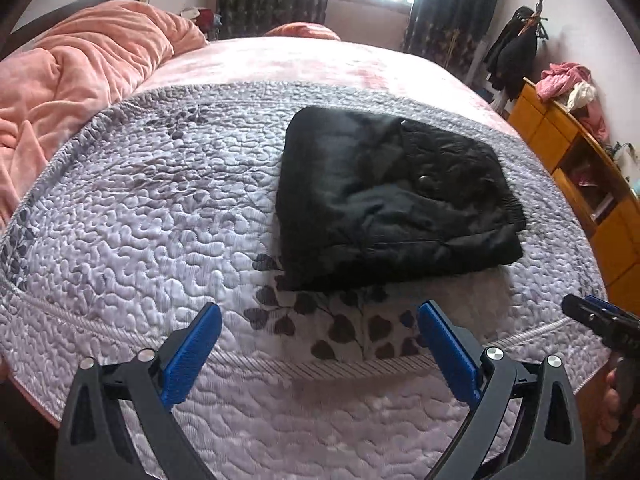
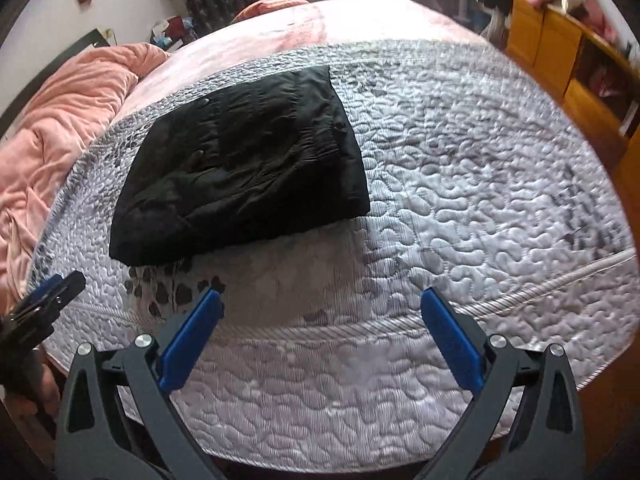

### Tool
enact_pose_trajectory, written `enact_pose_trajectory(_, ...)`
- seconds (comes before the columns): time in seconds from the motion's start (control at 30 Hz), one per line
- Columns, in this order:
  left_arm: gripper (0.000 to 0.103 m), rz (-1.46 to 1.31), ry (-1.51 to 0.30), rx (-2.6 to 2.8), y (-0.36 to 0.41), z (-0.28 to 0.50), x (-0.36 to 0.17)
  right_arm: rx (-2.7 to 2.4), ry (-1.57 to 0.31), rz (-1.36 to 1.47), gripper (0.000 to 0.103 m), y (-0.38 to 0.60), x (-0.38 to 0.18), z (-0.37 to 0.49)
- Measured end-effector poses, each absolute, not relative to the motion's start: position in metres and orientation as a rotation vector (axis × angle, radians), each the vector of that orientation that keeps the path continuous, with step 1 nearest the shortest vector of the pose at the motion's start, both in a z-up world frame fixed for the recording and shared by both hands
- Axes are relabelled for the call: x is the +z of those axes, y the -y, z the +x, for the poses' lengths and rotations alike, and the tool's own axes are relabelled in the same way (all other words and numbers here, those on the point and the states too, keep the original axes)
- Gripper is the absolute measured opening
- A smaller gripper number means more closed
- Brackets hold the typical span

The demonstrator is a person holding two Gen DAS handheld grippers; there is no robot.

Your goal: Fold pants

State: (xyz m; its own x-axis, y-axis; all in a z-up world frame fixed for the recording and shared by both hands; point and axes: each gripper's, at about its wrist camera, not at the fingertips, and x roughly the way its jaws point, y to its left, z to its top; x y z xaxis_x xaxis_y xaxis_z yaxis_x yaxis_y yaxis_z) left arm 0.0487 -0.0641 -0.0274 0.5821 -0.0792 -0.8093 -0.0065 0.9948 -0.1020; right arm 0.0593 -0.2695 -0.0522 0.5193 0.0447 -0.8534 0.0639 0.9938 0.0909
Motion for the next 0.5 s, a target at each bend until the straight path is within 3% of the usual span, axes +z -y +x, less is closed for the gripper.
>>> enact_pose_trajectory(0.5,0.099,-0.034,-0.884,0.018,0.07,0.024,-0.005,-0.048,-1.0,0.06,0.1,0.25,-0.032,0.036)
